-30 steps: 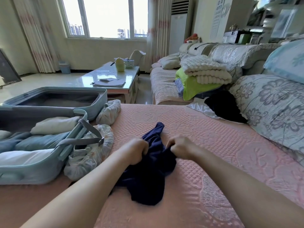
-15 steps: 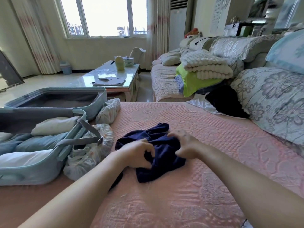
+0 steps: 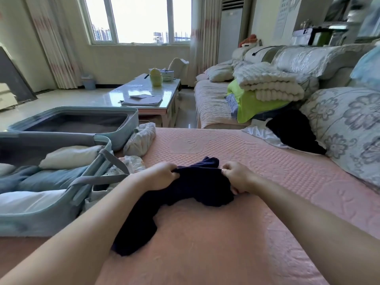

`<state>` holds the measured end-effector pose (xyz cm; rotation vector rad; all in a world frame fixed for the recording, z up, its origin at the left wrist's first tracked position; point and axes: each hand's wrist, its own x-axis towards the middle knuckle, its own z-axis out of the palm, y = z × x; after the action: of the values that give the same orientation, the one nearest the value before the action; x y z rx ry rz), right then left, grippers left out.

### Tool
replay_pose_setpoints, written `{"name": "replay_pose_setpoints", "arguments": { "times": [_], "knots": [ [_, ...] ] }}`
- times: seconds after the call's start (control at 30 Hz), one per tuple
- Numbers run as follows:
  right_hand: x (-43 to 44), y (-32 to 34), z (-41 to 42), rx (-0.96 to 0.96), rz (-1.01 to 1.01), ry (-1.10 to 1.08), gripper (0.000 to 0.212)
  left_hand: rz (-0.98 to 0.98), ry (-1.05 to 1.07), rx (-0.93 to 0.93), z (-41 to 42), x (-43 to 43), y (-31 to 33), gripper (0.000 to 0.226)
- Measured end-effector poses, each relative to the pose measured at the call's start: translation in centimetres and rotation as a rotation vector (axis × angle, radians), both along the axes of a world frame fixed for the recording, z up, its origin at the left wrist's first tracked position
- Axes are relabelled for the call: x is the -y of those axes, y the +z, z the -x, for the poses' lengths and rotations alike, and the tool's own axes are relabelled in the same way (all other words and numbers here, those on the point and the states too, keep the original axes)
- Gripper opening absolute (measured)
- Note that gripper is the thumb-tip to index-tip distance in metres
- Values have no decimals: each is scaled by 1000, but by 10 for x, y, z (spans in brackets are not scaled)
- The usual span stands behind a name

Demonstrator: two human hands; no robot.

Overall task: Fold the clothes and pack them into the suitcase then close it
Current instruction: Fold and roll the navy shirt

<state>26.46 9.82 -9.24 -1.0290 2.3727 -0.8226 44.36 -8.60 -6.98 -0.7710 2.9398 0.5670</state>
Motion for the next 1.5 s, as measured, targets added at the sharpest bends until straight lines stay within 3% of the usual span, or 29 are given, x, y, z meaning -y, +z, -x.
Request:
{"name": "replay_pose_setpoints", "arguments": {
  "times": [0.07,0.13,0.2,0.23,0.33,0.43,0.5,0.6,0.63,0.7,0.8,0.93,1.0,1.13,1.23,1.3,1.33,1.43,1.5],
  "knots": [
    [20,21,7,153,111,-77,18,-141,206,-229,12,19,10,14],
    [50,43,13,288,266,-140,13,-414,449,-576,23,30,22,16],
    [82,60,21,210,456,-156,12,-551,619,-927,34,35,32,24],
    [94,68,23,87,479,-108,21,-481,656,-962,37,32,36,34],
    [112,72,21,-277,241,138,73,-132,587,-791,38,20,31,70],
    [115,41,8,-413,74,257,68,135,304,-485,36,23,0,67],
    [108,10,1,-427,-28,300,59,163,85,-251,34,26,-25,57],
    [91,-29,-2,-469,-302,331,79,260,-118,127,21,21,-52,67],
    [86,-39,-2,-483,-331,325,85,300,-121,170,18,23,-56,67],
    [84,-47,2,-493,-212,266,78,281,-81,123,16,28,-56,56],
    [86,-44,20,-535,-124,254,42,250,23,76,17,35,-47,38],
    [89,-21,42,-645,-25,97,14,442,480,-294,4,52,-19,25],
    [97,-3,52,-572,155,-114,14,423,632,-327,0,60,-12,26],
    [111,24,70,-207,450,-499,16,399,721,-156,3,66,-22,35],
    [113,18,61,-83,364,-408,59,585,631,-136,6,62,-27,58],
    [114,2,48,-90,256,-320,80,617,398,-284,17,57,-32,60],
    [114,-7,42,-129,216,-281,82,545,252,-313,24,53,-37,57],
    [109,-34,31,-512,110,-14,82,214,-6,-147,35,42,-59,47],
    [105,-49,26,-711,33,291,79,207,-60,-21,37,39,-77,57]
  ]
}}
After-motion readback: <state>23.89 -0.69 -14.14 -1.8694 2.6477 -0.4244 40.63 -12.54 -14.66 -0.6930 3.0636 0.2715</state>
